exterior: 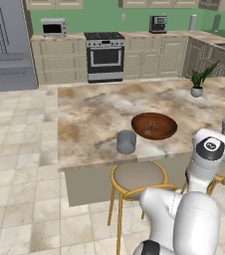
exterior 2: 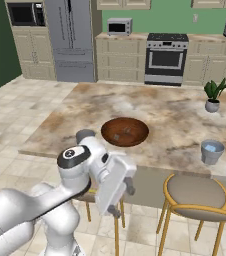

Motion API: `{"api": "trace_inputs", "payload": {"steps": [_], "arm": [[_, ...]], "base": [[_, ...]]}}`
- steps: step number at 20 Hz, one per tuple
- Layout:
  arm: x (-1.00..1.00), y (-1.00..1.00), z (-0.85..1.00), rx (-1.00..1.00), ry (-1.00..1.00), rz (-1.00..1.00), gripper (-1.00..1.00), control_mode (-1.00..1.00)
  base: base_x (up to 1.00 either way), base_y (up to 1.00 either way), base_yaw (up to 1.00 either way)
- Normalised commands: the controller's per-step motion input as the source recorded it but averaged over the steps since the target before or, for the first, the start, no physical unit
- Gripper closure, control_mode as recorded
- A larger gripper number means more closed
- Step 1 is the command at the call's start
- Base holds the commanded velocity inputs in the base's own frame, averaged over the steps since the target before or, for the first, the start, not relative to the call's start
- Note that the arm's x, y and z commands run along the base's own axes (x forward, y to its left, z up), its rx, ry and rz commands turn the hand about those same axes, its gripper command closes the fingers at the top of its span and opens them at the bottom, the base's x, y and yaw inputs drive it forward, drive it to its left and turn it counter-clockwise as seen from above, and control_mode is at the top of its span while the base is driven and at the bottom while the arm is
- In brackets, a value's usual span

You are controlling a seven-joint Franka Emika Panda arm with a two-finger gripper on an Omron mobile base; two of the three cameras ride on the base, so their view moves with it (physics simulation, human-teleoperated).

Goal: There are four ice cubes in the ice bowl. Place two ice cubes in each glass of water.

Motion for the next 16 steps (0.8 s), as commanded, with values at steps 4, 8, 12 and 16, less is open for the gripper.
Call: {"api": "trace_inputs", "payload": {"steps": [4, 8, 12, 16], "arm": [[0.65, 0.00, 0.11, 0.66, -0.78, -0.34, -1.00, -1.00], [0.64, 0.00, 0.00, 0.76, -0.87, -0.28, -1.00, -1.00], [0.67, 0.21, -0.32, 0.68, -0.75, -0.26, -1.00, -1.00], [0.46, 0.89, -0.55, 0.30, -0.55, -0.18, -1.00, -1.00]], "base": [[0.00, 0.00, 0.00], [0.00, 0.00, 0.00], [0.00, 0.00, 0.00], [0.00, 0.00, 0.00]]}}
